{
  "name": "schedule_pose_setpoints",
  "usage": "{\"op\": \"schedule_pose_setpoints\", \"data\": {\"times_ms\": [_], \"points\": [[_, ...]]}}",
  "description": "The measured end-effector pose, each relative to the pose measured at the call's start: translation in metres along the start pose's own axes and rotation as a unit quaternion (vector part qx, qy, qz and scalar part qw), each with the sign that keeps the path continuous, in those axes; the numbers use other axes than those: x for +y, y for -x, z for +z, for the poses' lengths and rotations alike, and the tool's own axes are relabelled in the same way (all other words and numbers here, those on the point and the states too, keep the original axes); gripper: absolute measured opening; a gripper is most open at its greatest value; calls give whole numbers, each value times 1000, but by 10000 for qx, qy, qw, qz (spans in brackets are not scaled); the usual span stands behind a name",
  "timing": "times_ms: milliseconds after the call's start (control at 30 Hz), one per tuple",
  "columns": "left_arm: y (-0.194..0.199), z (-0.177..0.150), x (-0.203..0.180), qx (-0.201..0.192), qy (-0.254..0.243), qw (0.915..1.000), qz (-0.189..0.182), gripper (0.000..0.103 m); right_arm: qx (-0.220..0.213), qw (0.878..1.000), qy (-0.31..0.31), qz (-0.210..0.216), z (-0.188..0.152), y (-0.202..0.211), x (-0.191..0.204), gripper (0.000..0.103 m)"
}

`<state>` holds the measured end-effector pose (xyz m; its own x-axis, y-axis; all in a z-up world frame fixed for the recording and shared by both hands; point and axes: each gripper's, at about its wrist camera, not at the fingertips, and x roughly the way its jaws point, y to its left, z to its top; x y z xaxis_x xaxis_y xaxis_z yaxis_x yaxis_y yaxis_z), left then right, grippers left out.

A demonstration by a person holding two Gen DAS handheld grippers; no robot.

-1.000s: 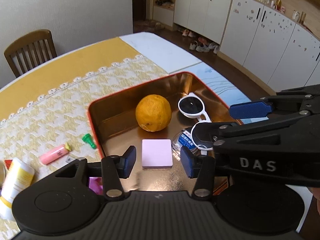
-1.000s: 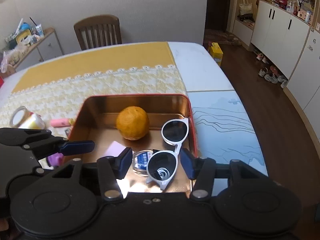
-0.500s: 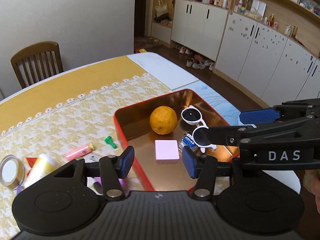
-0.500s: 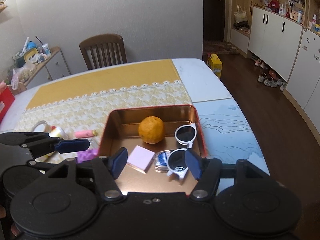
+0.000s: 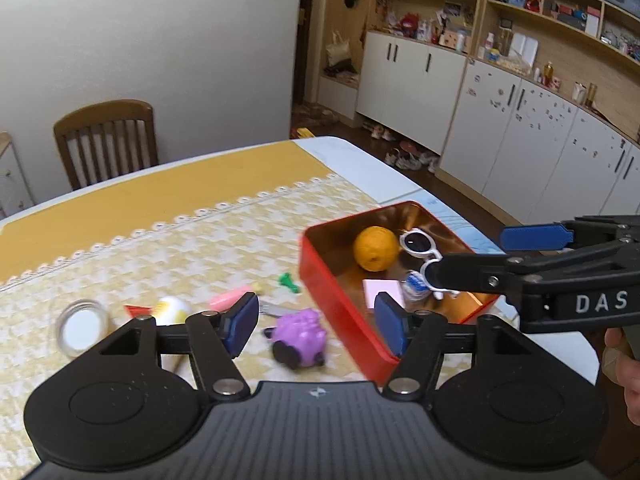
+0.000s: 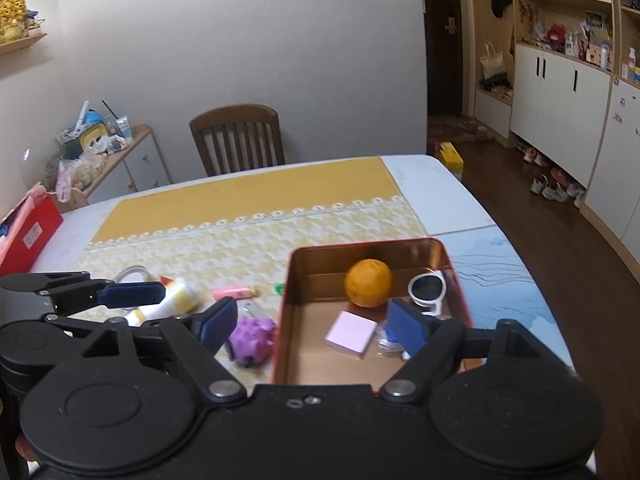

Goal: Organize rigid objects
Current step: 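Move the left tool to the white bottle while the right tool moves to the purple toy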

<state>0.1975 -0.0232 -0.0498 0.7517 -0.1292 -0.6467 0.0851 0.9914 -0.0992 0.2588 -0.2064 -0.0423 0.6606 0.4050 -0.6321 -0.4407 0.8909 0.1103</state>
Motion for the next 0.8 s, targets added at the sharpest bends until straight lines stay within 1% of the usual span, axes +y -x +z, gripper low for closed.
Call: {"op": "schedule_pose_setpoints", "data": {"times_ms": [67,167,200,233,300,400,667,800], "points": [[5,-2,10,-48,78,10000,4,66,-20,10000,31,25,-3,-1,9,85],[14,-8,25,-183,132,9997,109,75,-27,9999,79,95,-8,-4,23,88],[17,-10,30,-232,155,9995,162,79,-39,9999,90,115,-10,-5,27,90],[19,-12,34,-265,181,9993,212,82,-59,9998,104,139,-12,-6,32,94],[22,-15,44,-324,238,9989,259,82,-79,9997,173,150,-16,-9,42,100],[25,-17,59,-357,321,9985,260,82,-131,9994,274,188,-20,-14,56,103],[23,-26,91,-387,353,9980,354,84,-117,9991,350,193,-29,-33,84,103],[12,-34,108,-326,336,9979,439,85,-40,9992,378,136,-36,-46,95,103]]}}
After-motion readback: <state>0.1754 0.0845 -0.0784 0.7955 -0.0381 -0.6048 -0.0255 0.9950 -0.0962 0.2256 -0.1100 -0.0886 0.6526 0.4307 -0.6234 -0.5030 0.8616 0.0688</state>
